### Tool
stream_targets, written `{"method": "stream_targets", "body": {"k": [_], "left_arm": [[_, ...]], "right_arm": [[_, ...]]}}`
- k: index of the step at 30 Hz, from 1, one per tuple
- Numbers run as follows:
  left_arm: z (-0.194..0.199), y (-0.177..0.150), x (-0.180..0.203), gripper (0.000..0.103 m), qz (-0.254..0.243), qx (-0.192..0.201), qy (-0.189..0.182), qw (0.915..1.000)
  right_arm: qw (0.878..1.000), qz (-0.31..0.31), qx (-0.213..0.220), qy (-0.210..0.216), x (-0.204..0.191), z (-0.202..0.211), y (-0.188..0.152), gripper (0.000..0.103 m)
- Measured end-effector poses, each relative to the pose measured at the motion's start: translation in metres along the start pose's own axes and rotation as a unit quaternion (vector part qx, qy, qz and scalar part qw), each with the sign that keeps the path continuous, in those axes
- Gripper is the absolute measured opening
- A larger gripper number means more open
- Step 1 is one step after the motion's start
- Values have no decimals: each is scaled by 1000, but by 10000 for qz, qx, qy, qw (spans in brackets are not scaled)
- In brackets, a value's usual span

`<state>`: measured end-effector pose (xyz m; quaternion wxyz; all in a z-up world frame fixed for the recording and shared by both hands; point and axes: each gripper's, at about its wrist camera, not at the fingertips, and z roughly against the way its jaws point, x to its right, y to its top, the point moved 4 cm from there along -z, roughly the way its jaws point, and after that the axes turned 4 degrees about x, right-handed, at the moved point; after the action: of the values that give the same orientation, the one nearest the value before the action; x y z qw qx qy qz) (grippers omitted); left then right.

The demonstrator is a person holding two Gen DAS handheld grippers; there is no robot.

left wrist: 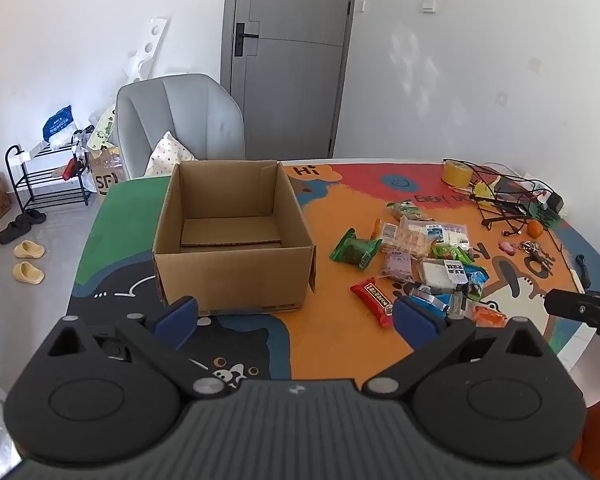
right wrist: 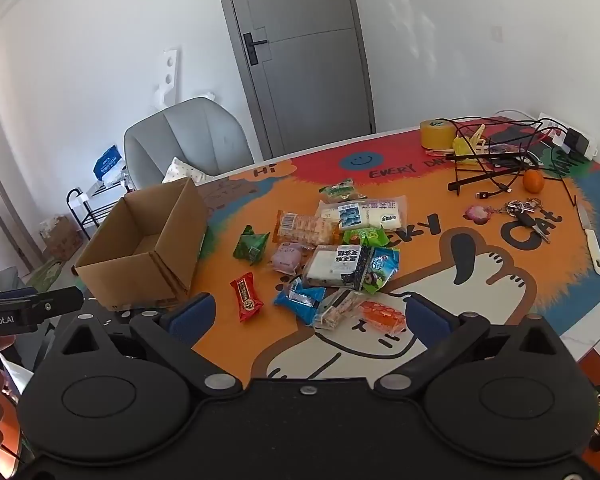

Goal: Organize snacks
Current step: 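Move both tools toward the snack pile beside the cardboard box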

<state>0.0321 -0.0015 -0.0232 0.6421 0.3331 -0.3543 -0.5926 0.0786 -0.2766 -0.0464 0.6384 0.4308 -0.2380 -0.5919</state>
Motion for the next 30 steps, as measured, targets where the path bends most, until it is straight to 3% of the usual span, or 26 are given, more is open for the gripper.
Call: {"method": "stream_targets", "body": {"k": [4,8,30], "left_arm": [[1,2,-5,103,167,-62,-114,9998],[-1,-3,-5,103,29,-132,-181,9997],[-9,-9,9,103,-116,-195,-127,9997]], "right_arm": [[10000,43,-53,-44,-3,-3,-1,103],[9999,69,-96,-96,-3,-2,-9,103],[9996,75,-112,-231,3,-4,-9,103]]}}
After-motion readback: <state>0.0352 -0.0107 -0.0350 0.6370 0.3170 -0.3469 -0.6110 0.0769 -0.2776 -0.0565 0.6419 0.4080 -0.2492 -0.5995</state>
